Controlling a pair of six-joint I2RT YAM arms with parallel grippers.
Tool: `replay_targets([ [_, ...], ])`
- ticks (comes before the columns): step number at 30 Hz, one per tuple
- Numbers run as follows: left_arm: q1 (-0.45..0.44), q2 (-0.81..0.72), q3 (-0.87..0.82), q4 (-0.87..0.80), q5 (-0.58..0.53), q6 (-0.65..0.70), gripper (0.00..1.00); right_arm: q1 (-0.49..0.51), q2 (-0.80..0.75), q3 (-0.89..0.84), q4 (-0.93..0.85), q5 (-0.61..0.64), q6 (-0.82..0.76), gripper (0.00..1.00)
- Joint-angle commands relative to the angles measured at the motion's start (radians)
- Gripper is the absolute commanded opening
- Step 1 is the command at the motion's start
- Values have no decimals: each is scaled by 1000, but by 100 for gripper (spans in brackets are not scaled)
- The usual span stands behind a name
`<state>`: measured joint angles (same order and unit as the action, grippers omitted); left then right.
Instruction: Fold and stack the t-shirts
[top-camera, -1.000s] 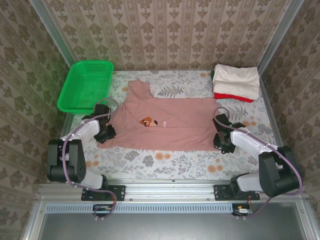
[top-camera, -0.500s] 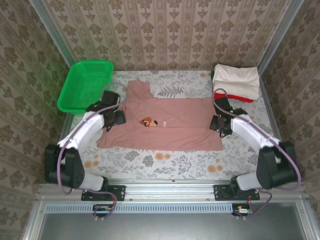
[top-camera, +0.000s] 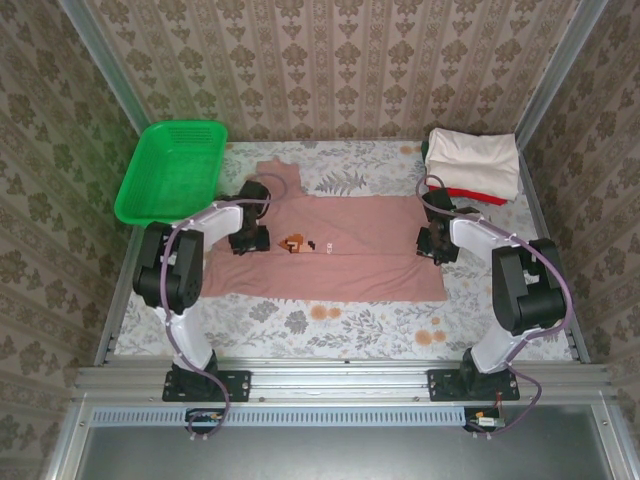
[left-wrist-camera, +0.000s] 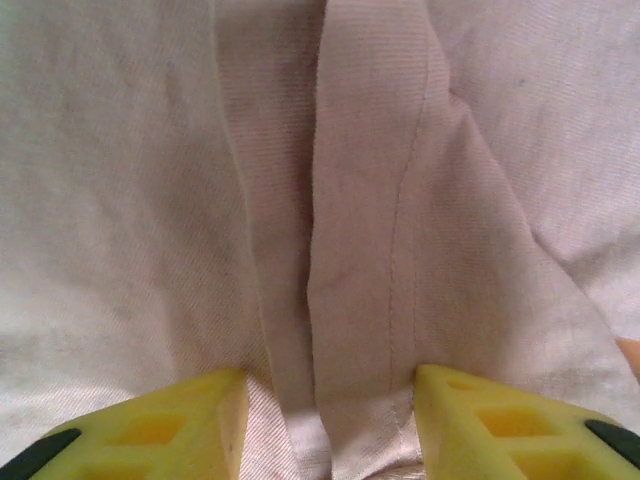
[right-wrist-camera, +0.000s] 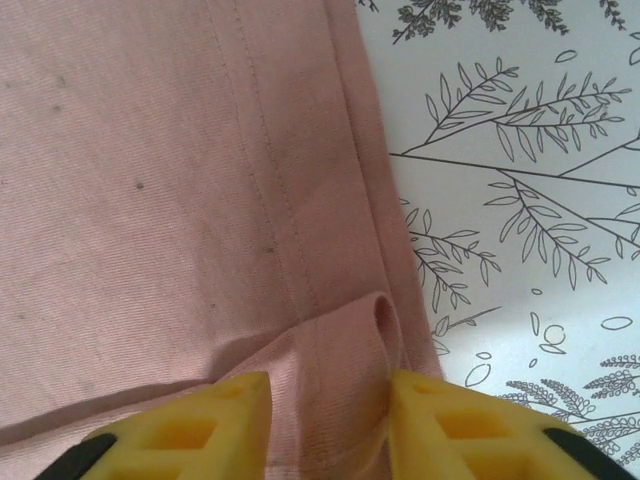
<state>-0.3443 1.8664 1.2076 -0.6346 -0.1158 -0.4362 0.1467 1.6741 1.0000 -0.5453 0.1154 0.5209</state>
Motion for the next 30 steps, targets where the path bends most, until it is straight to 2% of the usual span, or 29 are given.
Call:
replay_targets([
  [1,4,22,44,9,26,7,39,-8,5,13,4,-7,-12,30],
  [2,4,27,46,10,31,8,37,-8,-1,11,4,-8,-14,27],
  [9,5,-7,43,10,38,6,1,-9,-53,-2,-3,-10,-21,10],
  [14,3,-106,36,-30,3,3,0,-9,-133,-30,-16,-14,-25,0],
  [16,-1,-171,20,-56,-22,-3,0,-8,-176,-50,-26,-17,-25,0],
  [26,-23,-735,-192,-209,-141,-67,0,33,-573,-232,-70,-77,-28,0],
  [30,-68,-875,-232,-311,-197,-97,0,60,-711,-283,-86,-82,-18,1],
])
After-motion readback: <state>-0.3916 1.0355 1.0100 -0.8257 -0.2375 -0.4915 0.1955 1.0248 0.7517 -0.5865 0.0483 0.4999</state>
